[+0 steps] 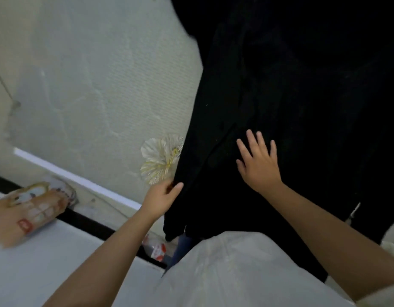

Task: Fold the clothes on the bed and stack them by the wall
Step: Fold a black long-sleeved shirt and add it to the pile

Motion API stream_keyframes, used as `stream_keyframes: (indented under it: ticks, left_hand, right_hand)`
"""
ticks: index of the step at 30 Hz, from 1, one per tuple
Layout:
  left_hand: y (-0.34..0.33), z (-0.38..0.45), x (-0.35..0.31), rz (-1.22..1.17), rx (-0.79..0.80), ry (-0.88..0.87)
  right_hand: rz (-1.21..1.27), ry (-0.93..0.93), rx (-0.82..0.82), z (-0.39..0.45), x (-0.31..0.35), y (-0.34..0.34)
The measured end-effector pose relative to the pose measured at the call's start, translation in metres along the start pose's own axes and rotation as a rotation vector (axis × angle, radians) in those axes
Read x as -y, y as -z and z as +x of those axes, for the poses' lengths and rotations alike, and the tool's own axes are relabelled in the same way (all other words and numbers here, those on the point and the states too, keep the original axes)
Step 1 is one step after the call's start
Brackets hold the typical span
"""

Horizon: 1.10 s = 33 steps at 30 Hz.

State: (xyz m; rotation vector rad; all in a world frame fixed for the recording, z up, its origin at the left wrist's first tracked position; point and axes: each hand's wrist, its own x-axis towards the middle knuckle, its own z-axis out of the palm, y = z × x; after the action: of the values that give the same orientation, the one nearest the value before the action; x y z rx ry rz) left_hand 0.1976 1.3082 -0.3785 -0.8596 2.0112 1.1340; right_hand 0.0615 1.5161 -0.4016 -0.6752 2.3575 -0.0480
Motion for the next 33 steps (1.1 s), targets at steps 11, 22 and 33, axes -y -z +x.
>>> stream_keyframes:
  ticks: [11,22,33]
  left_hand:
    - [0.011,-0.02,0.032,-0.531,-0.629,0.149]
    - [0.082,0.009,-0.157,-0.822,-0.677,-0.343]
    - [-0.012,0.039,-0.232,0.234,-0.188,-1.017]
  right_hand:
    - [-0.173,-0.1,0.042,0.005,0.02,0.002]
    - [0.308,-0.195,-0.166,-0.026,-0.031,0.072]
    - [0.756,-0.643,-0.591,-0.098,-0.092,0.042]
